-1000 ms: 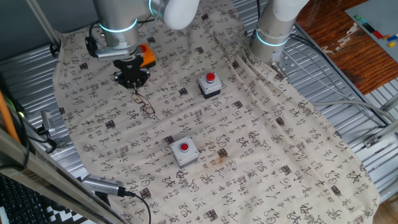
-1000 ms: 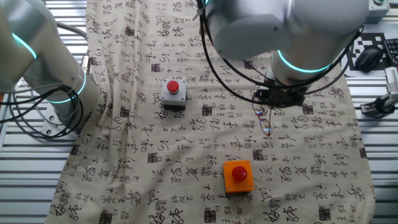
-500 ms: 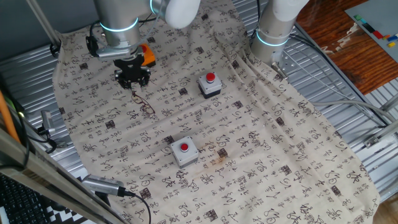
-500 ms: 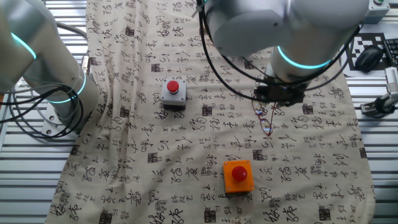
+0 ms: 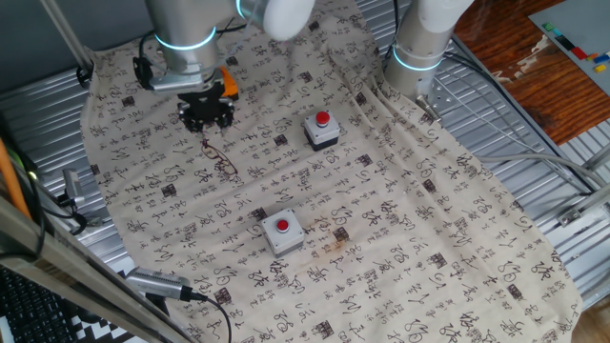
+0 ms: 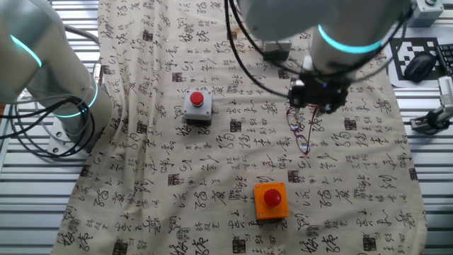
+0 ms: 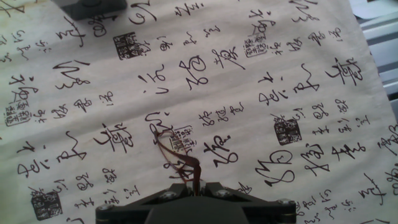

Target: Unfold the leg of the glasses (with one hand)

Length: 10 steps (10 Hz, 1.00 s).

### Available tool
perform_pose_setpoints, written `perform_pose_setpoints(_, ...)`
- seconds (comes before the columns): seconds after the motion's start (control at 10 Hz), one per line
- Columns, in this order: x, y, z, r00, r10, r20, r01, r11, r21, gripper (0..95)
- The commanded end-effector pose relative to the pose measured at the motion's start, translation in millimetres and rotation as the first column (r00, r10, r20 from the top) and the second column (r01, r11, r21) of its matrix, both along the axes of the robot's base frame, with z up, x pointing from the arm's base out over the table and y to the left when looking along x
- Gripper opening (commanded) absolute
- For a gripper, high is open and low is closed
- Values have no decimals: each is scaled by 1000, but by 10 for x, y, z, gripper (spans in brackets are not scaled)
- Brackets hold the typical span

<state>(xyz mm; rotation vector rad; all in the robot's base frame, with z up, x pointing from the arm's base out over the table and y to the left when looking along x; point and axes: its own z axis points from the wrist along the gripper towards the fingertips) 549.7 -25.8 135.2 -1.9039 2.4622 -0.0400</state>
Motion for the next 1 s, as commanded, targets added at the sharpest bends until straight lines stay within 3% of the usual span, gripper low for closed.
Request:
perform_pose_setpoints(0.1, 40, 101, 53, 999, -31, -13, 31, 1000, -6, 190)
perform_pose_setpoints(0.2, 50, 186, 51, 998, -54, -14, 54, 998, -15, 0)
perform_pose_setpoints(0.4, 100, 275, 26, 997, -74, -13, 74, 997, -20, 0)
perform_pose_setpoints(0.5, 218, 372, -20, 998, -60, -5, 59, 997, -41, 0)
perform_pose_setpoints(0.7, 369, 403, -117, 999, -52, -7, 52, 998, -36, 0)
perform_pose_setpoints(1.0, 443, 395, -294, 999, -45, -6, 45, 998, -33, 0)
